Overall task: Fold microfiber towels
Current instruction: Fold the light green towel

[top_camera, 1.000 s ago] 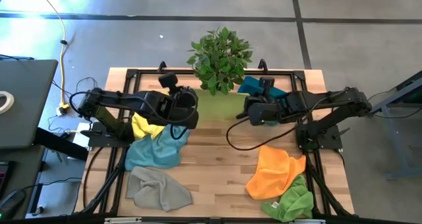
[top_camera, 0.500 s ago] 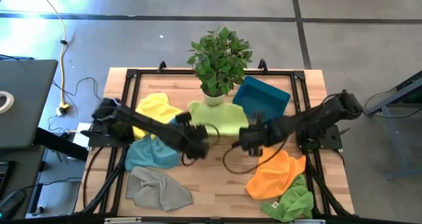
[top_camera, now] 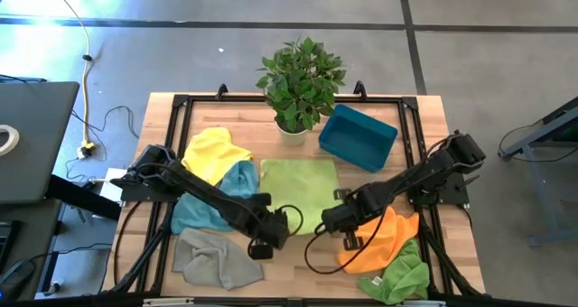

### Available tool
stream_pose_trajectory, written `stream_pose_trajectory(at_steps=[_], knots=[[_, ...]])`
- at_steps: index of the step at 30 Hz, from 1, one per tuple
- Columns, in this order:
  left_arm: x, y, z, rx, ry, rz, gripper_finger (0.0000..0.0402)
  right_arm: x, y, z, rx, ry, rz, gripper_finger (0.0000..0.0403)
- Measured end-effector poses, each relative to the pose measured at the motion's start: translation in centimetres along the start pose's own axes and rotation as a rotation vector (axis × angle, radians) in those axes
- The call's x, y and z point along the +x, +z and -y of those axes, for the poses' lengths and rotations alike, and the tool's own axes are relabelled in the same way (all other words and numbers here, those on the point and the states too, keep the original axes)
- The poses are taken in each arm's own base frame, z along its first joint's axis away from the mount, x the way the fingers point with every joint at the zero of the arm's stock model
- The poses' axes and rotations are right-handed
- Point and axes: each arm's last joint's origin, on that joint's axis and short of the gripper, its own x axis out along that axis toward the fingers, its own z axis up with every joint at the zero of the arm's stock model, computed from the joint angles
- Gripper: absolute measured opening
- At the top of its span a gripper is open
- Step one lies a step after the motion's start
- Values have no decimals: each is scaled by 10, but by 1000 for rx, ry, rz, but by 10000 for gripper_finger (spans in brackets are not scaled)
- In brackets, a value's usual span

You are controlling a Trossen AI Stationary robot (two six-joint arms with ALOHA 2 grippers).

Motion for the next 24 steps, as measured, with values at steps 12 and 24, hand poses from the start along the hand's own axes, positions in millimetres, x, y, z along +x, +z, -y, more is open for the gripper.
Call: stream_pose_trajectory(at_steps=[12,24], knots=[[-1,2,-18,1,197,32,0,-3,8,26,20,-215,66,0],[16,6,-67,-88,403,-1,1,-7,9,74,109,-369,32,0]])
